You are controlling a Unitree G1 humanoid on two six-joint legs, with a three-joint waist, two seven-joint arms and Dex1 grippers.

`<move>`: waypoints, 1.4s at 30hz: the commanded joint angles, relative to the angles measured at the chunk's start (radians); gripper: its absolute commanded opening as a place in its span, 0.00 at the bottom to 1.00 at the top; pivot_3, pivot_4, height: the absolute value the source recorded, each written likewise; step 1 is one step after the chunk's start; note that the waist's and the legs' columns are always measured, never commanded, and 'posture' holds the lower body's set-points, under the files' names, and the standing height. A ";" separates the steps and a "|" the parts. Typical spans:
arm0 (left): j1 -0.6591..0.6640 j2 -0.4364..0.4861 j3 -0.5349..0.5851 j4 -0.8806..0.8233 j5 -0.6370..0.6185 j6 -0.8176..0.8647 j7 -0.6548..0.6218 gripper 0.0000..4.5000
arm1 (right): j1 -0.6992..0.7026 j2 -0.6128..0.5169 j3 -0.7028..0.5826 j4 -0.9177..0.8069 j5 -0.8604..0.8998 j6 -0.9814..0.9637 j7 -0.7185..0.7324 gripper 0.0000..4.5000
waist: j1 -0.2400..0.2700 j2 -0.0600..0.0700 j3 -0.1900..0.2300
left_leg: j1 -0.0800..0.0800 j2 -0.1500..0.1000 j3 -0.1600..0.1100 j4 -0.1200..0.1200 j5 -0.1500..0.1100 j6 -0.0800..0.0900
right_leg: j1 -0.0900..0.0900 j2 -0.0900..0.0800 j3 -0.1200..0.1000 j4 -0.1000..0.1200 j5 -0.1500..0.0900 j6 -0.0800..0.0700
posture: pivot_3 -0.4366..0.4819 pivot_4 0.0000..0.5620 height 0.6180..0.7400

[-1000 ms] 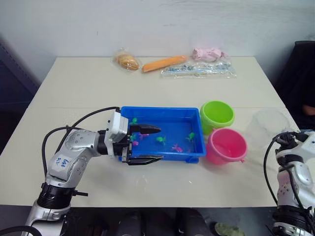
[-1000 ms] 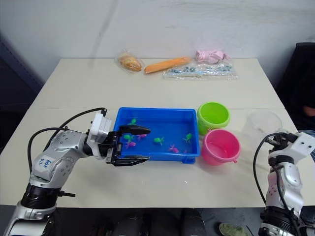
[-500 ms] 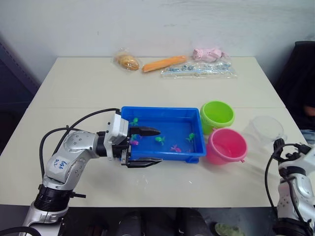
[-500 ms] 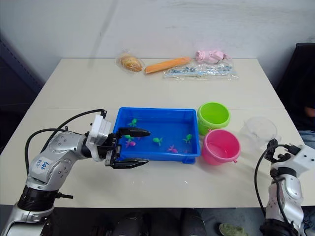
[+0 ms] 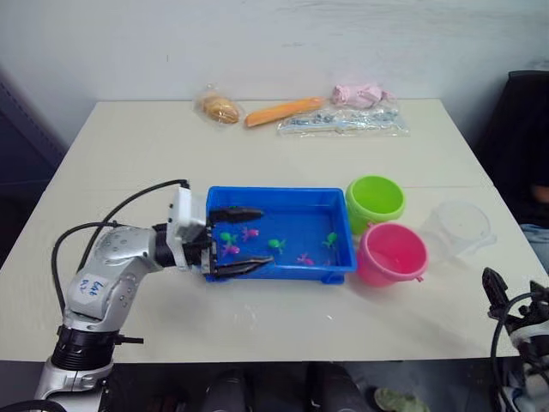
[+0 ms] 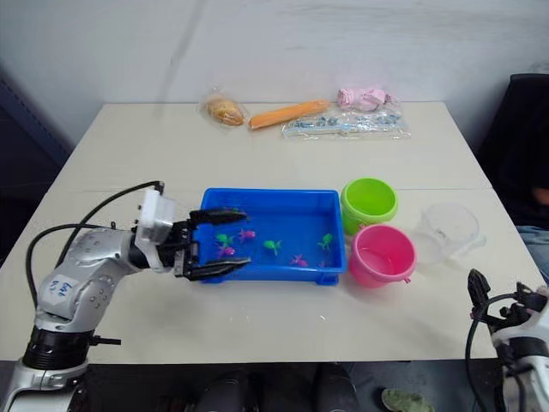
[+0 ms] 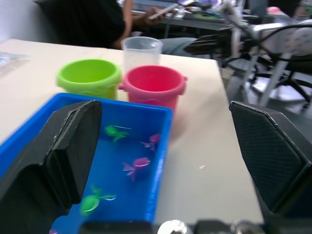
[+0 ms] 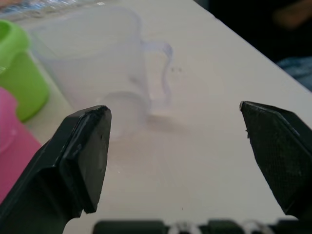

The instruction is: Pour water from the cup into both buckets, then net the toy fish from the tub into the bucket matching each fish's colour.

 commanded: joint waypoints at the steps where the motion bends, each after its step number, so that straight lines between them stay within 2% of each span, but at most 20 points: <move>1: 0.070 0.127 0.130 0.097 0.016 -0.001 -0.051 1.00 | 0.034 -0.184 -0.028 -0.106 0.008 -0.131 0.381 0.99 | -0.015 0.002 0.001 | 0.001 0.000 0.000 -0.001 -0.001 0.001 | 0.000 0.001 0.000 0.000 0.000 0.000 | 0.48 0.27 1.00; 4: 0.127 0.201 0.222 0.152 -0.003 0.010 -0.066 1.00 | -0.059 -0.287 0.012 -0.077 0.028 -0.119 0.462 0.99 | -0.016 -0.006 0.004 | 0.002 0.003 -0.002 -0.002 -0.002 0.002 | 0.000 0.004 -0.002 -0.001 -0.001 -0.001 | 0.48 0.27 1.00; 8: 0.297 0.235 0.377 0.161 0.023 -0.042 -0.073 1.00 | -0.165 -0.300 0.131 -0.132 0.072 -0.097 0.548 0.99 | -0.013 -0.007 0.004 | 0.000 0.002 -0.003 -0.002 0.000 -0.002 | -0.001 0.000 -0.004 -0.001 -0.001 -0.002 | 0.48 0.27 1.00; 12: 0.519 0.178 0.559 0.171 0.035 -0.080 -0.036 1.00 | -0.208 -0.252 0.274 -0.190 0.021 -0.154 0.599 0.99 | -0.009 -0.007 0.004 | -0.002 0.003 -0.003 -0.002 -0.003 -0.003 | -0.001 -0.001 -0.007 -0.001 -0.002 -0.004 | 0.48 0.27 1.00; 15: 0.646 0.103 0.690 0.254 0.074 -0.166 0.032 1.00 | -0.240 -0.202 0.369 -0.179 -0.058 -0.215 0.607 0.99 | -0.010 -0.008 0.004 | -0.003 0.002 -0.003 -0.001 -0.005 -0.001 | 0.000 -0.002 -0.008 -0.002 -0.002 -0.003 | 0.48 0.27 1.00; 20: 0.753 0.018 0.832 0.376 0.083 -0.236 0.131 1.00 | -0.263 -0.191 0.435 -0.154 -0.111 -0.231 0.621 0.99 | -0.009 -0.011 0.003 | -0.002 0.002 -0.002 0.000 -0.008 0.000 | 0.001 -0.004 -0.009 -0.008 -0.002 -0.003 | 0.48 0.27 1.00; 24: 0.792 -0.021 0.891 0.422 0.070 -0.252 0.192 1.00 | -0.275 -0.186 0.448 -0.153 -0.104 -0.230 0.623 0.99 | -0.008 -0.013 0.002 | -0.001 0.002 -0.004 0.000 -0.009 -0.001 | 0.001 -0.012 -0.009 -0.007 -0.002 -0.003 | 0.48 0.27 1.00; 29: 0.774 -0.027 0.873 0.396 0.061 -0.194 0.269 1.00 | -0.271 -0.171 0.442 -0.169 -0.099 -0.234 0.614 0.99 | 0.001 -0.013 0.002 | -0.001 0.002 -0.006 -0.001 -0.010 -0.003 | 0.001 -0.013 -0.008 -0.007 -0.002 -0.004 | 0.48 0.27 1.00; 31: 0.730 -0.002 0.821 0.350 0.074 -0.098 0.346 1.00 | -0.267 -0.166 0.438 -0.169 -0.104 -0.246 0.618 0.99 | 0.007 -0.013 0.002 | -0.001 0.002 -0.006 -0.001 -0.010 -0.003 | 0.001 -0.013 -0.008 -0.007 -0.002 -0.004 | 0.48 0.27 1.00; 34: 0.585 0.075 0.717 0.257 -0.006 0.170 0.428 1.00 | -0.265 -0.167 0.448 -0.174 -0.093 -0.248 0.634 0.99 | 0.028 -0.014 0.002 | -0.001 0.001 -0.007 0.000 -0.009 -0.003 | 0.002 -0.014 -0.009 -0.006 -0.002 -0.004 | 0.48 0.27 1.00; 38: 0.379 0.174 0.560 0.237 0.075 0.360 0.574 1.00 | -0.267 -0.187 0.450 -0.205 -0.050 -0.210 0.645 0.99 | 0.032 -0.016 0.000 | -0.001 0.001 -0.007 0.000 -0.007 -0.003 | 0.002 -0.013 -0.010 -0.004 -0.002 -0.004 | 0.48 0.27 1.00; 42: 0.120 0.173 0.434 0.354 0.123 0.530 0.713 1.00 | -0.277 -0.202 0.438 -0.235 -0.033 -0.183 0.631 0.99 | 0.027 -0.015 0.001 | 0.000 0.001 -0.003 0.000 -0.007 -0.003 | 0.001 -0.004 -0.011 0.001 -0.002 -0.003 | 0.48 0.27 1.00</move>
